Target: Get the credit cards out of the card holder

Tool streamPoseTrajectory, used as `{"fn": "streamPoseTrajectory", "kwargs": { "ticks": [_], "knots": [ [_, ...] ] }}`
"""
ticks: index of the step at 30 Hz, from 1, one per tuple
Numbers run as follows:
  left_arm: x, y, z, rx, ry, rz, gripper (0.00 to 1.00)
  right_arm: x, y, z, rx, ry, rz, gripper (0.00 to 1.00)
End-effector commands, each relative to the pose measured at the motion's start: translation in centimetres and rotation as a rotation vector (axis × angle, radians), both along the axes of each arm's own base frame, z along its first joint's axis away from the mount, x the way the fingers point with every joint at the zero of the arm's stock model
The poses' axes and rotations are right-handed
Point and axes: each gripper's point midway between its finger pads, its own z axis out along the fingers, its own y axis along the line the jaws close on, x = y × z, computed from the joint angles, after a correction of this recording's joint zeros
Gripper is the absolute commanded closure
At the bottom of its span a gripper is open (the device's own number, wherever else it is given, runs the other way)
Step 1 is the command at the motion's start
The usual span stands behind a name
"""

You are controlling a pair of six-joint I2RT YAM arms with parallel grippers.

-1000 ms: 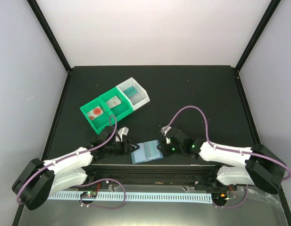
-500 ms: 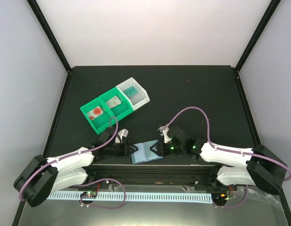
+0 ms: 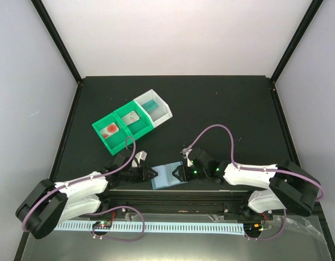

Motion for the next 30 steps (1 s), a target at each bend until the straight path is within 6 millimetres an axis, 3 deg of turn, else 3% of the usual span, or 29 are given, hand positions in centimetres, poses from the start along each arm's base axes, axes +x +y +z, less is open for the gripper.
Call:
{"fn": "streamPoseTrajectory", "kwargs": {
  "ticks": [1,10,18,25,30],
  "knots": [
    [0.3,-0.2,0.5,-0.016,-0.033,0.0,0.7,1.0,-0.8,-0.6,-0.053,-0.054,-0.039,0.47],
    [0.2,-0.1,0.5,-0.014,-0.039,0.002,0.71,0.4,0.3,-1.2,-0.014,-0.015,-0.006,0.47],
    [0.1,0.0,0.4,-0.022,-0.035,0.012,0.72,0.1,0.6,-1.4,-0.001,-0.005,0.014,0.53],
    [0.3,-0.1,0.7,-0.029,-0.042,0.016,0.73,-0.1,1.5,0.4,0.048,-0.006,0.048,0.54],
    [0.2,0.0,0.5,-0.025,-0.038,0.015,0.73,-0.1,2.0,1.5,0.07,-0.018,0.067,0.47]
  ]
}}
